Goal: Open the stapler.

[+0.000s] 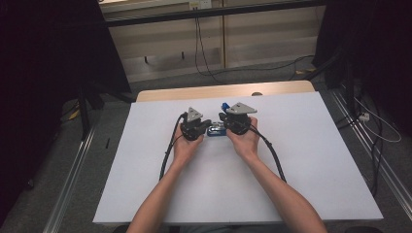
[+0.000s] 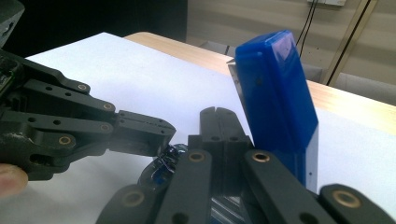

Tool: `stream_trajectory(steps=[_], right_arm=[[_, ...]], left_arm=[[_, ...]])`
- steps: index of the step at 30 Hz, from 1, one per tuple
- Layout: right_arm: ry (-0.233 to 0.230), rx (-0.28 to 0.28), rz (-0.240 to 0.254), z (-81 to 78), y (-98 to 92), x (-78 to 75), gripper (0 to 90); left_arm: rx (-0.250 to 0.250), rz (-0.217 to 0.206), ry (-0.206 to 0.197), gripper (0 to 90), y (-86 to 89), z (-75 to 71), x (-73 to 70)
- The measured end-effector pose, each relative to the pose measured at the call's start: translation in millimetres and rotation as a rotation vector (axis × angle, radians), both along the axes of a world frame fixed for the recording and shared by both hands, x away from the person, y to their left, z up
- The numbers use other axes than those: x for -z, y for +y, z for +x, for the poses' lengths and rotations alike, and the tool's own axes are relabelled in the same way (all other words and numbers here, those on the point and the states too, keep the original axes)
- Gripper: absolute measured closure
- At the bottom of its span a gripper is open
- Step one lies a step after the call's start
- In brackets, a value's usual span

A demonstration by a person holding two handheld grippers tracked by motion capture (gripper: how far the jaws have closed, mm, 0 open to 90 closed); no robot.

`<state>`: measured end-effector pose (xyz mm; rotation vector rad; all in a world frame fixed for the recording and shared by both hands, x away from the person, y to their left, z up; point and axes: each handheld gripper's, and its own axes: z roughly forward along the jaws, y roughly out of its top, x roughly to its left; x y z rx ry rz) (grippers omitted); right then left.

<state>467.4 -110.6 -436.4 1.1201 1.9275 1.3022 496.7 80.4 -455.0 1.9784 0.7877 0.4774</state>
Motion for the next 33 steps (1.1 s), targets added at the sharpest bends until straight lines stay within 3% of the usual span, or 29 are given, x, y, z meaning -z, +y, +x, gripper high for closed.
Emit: stream_trajectory(steps=[33], right_arm=[[-0.020,0.023,0.001,-1.9,-9.6,-7.7,90.0]], left_arm=[[-0.009,0.008,-0.002,90.0,-1.5,-1.0,-0.5]])
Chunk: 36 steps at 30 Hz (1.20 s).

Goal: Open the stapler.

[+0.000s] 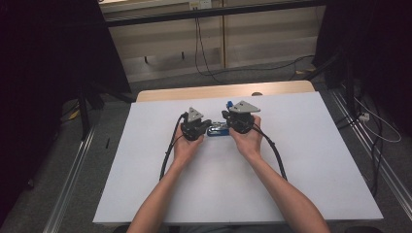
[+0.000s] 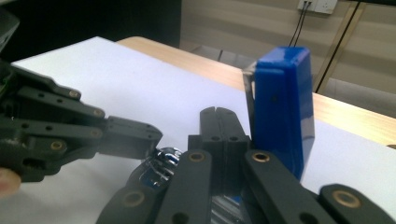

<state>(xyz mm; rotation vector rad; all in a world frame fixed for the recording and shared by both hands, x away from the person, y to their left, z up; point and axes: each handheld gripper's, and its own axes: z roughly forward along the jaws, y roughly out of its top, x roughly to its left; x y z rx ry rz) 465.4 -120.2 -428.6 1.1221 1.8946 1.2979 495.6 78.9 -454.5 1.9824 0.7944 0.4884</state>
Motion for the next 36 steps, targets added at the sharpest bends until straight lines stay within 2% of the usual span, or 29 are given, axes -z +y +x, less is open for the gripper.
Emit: stream_trajectory(steps=[7,9,12,19,36], right_arm=[[-0.002,-0.002,-0.011,-0.6,-2.8,-2.1,90.0],[-0.019,0.005,-0.020,-1.6,-3.7,-1.3,90.0],[-0.011,0.005,-0.014,-1.8,-6.3,-0.6,90.0],[-0.015,0.021,-0.001,-2.9,-7.7,-0.3,90.0],[-0.026,0.042,-0.004,-5.4,-17.8,-1.0,90.0]], left_arm=[[-0.001,0.000,0.001,90.0,-0.3,-0.5,0.1],[-0.001,0.001,0.001,90.0,-0.2,-0.4,0.1],[0.001,-0.009,0.004,90.0,0.4,0.1,0.5],[0.000,-0.002,0.001,90.0,0.0,-0.2,0.2],[0.003,0.000,-0.001,90.0,0.2,-0.3,0.4]])
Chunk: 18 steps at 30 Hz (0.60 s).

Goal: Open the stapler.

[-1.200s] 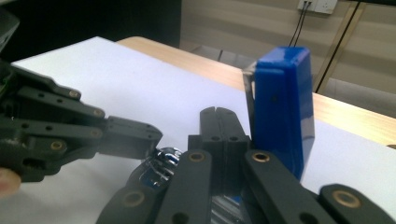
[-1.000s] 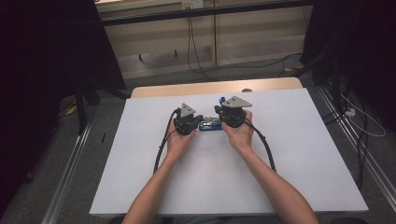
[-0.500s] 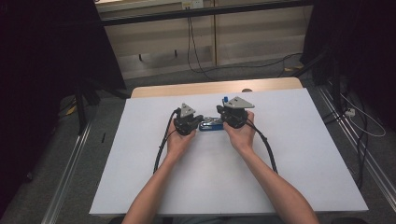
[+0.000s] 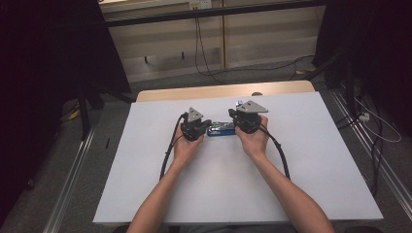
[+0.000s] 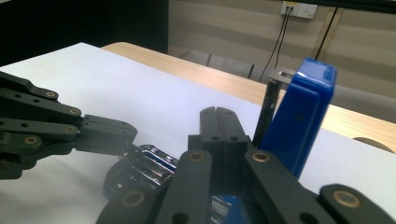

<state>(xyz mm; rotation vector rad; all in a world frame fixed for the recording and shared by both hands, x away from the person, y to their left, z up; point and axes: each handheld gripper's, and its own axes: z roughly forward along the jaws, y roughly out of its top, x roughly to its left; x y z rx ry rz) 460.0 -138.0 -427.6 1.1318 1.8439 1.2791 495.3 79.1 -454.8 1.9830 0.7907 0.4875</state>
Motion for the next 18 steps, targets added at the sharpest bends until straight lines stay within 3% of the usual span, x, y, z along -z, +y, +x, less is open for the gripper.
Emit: stream_trajectory(steps=[18], right_arm=[[-0.004,0.018,0.011,-4.2,-15.9,3.3,90.0]], left_arm=[[0.002,0.003,-0.009,90.0,-0.2,-0.5,0.4]])
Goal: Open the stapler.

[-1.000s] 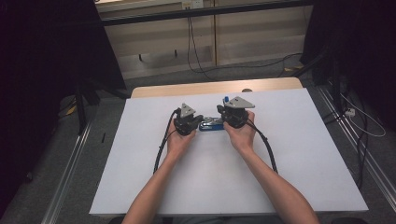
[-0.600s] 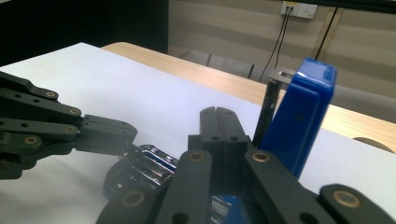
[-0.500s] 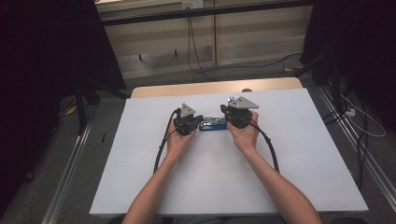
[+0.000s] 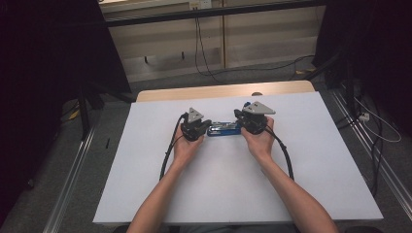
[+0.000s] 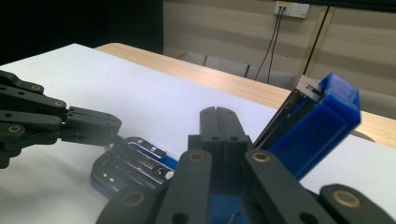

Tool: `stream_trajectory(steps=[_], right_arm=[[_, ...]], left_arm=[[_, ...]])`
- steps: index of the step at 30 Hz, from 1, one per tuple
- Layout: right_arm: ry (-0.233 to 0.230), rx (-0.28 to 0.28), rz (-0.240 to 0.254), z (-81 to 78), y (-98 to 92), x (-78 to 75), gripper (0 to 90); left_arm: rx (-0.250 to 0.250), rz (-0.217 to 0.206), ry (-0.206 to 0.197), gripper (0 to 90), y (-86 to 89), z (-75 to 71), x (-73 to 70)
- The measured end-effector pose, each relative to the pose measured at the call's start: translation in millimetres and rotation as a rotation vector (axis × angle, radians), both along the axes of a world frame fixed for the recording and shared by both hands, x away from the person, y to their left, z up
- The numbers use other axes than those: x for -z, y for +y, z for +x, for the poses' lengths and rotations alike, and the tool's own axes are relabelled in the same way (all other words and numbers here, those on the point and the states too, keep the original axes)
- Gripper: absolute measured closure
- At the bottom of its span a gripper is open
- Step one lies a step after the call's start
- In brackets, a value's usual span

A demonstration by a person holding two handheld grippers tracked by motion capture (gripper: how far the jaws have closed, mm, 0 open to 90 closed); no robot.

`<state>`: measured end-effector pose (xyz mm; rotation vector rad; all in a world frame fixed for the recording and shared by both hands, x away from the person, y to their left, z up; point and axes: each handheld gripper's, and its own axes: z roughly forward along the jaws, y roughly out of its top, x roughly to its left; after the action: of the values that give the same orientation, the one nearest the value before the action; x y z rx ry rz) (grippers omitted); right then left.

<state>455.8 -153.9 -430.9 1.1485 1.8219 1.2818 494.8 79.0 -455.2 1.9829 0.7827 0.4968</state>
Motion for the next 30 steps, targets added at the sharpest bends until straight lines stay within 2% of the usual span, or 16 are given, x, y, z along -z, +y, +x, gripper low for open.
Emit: stream_trajectory(steps=[8,14,18,21,25,30], right_arm=[[0.002,0.008,-0.008,-0.6,-1.0,0.3,90.0],[0.006,0.010,0.013,-1.4,-5.7,2.0,90.0],[0.005,0.015,0.008,-1.5,-5.6,2.2,90.0],[0.007,0.013,0.039,-2.2,-7.6,3.4,90.0],[0.008,0.024,0.022,-2.6,-9.8,4.5,90.0],[0.016,0.031,0.027,-2.8,-14.0,6.1,90.0]], left_arm=[[0.001,0.004,-0.003,90.0,0.0,0.0,-0.2],[0.002,0.003,-0.003,90.0,0.1,0.0,-0.1],[0.003,0.003,-0.002,90.0,0.2,0.0,-0.1],[0.002,0.003,-0.002,90.0,0.0,-0.1,-0.1],[-0.001,-0.002,0.000,90.0,0.1,-0.1,0.2],[-0.003,-0.011,0.004,90.0,0.4,0.0,0.6]])
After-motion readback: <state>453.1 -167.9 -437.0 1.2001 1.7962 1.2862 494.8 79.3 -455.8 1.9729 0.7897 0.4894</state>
